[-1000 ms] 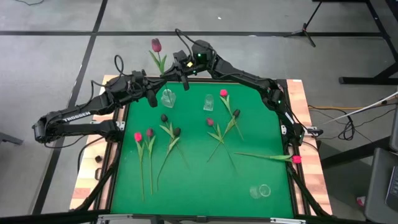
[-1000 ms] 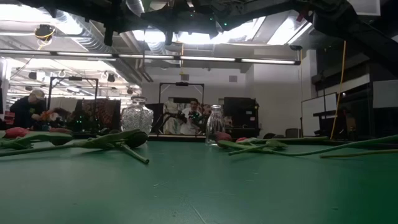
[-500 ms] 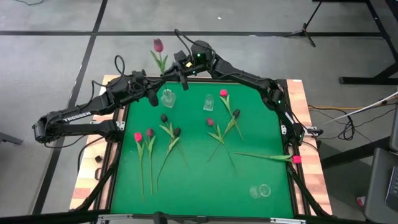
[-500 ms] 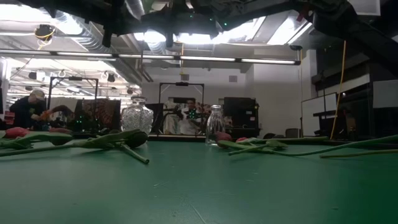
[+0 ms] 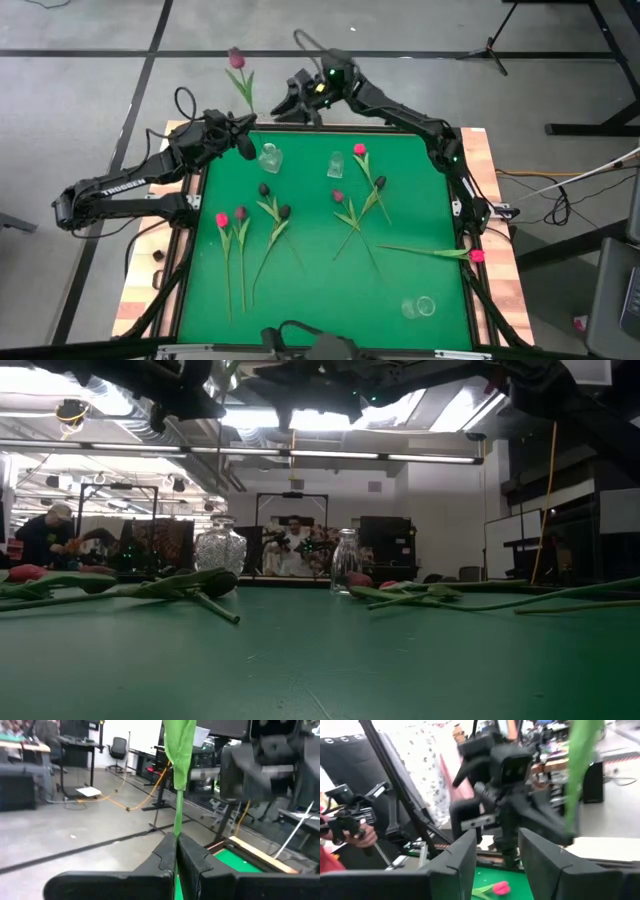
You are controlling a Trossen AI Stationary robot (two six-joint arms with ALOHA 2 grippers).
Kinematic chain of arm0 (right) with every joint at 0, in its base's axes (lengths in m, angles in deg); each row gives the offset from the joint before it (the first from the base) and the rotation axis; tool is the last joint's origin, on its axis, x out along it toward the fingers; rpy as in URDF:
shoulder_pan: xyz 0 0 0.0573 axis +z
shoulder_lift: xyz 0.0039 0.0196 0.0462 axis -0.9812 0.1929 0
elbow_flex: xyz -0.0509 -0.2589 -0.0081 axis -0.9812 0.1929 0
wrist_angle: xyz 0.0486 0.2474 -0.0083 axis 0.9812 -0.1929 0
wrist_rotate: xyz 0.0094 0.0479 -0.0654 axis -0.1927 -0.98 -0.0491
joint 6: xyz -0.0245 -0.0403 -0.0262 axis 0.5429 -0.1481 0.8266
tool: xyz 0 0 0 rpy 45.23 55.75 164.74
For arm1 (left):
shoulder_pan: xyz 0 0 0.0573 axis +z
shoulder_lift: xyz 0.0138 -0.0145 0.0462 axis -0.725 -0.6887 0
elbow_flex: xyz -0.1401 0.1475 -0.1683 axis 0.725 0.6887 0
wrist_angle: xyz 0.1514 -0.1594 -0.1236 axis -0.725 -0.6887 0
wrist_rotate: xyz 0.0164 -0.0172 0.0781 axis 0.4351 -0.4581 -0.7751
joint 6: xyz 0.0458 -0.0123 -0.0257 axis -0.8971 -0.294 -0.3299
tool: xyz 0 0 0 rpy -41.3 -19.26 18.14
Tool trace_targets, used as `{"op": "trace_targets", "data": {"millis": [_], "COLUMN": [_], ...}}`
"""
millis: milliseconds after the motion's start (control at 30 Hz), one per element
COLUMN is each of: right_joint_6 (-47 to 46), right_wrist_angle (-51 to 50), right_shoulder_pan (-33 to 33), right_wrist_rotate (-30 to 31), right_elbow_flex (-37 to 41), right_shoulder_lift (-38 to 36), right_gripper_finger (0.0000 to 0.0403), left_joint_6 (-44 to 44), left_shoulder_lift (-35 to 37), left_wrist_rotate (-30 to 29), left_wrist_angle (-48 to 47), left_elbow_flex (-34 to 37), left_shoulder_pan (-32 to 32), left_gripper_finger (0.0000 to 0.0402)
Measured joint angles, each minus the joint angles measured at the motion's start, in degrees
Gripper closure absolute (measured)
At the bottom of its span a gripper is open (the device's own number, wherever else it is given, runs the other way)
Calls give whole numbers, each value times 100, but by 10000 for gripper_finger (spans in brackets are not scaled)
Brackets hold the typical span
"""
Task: Sort flowers into vase by color
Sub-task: Put the right dark red tulip into the top left transparent vase
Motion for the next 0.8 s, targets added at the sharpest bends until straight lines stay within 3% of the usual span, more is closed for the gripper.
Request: {"op": "trace_targets", "data": {"millis": [300, 800], "right_joint_6": [8, 775], "right_wrist_angle": [-200, -1329], "right_shoulder_pan": [-442, -626], "right_wrist_rotate": [-375, -105], "right_elbow_flex": [0, -4], "right_shoulder_lift": [-811, -2291], "right_gripper_finger": [256, 255], "left_joint_6": [-898, -1136], "left_shoulder_lift": [-76, -308], "left_wrist_rotate": [-170, -560], "left_wrist_angle": [669, 2896], "left_elbow_flex": [141, 1652], "left_shoulder_pan": [-72, -289], "left_gripper_finger": [402, 401]}}
